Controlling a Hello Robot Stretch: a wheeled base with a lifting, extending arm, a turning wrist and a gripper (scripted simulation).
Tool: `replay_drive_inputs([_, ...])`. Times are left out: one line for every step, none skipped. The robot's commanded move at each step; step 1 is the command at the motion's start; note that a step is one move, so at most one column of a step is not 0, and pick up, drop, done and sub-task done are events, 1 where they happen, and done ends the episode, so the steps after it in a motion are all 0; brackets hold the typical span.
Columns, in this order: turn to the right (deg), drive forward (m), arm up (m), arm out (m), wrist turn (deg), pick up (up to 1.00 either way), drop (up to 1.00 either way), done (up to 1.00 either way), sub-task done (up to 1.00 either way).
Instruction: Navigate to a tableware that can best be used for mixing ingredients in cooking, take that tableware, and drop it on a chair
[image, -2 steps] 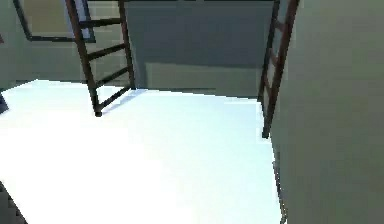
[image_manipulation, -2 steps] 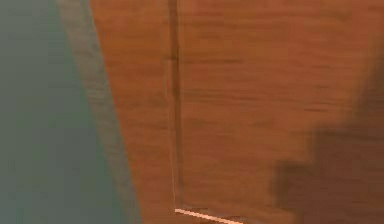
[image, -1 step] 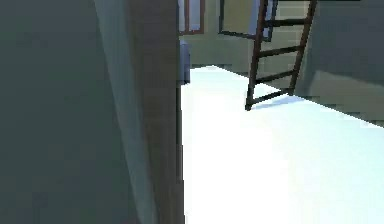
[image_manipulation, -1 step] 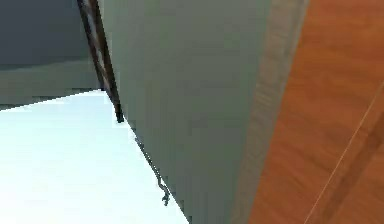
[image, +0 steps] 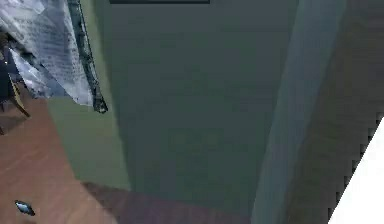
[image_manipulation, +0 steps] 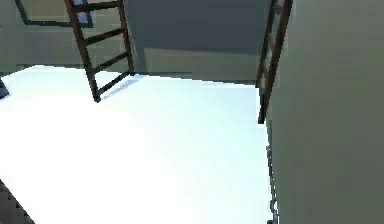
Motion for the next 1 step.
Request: replay_drive_inputs([-33.0,0.00,0.00,0.00,0.0,0.00,0.00,0.00,0.00])
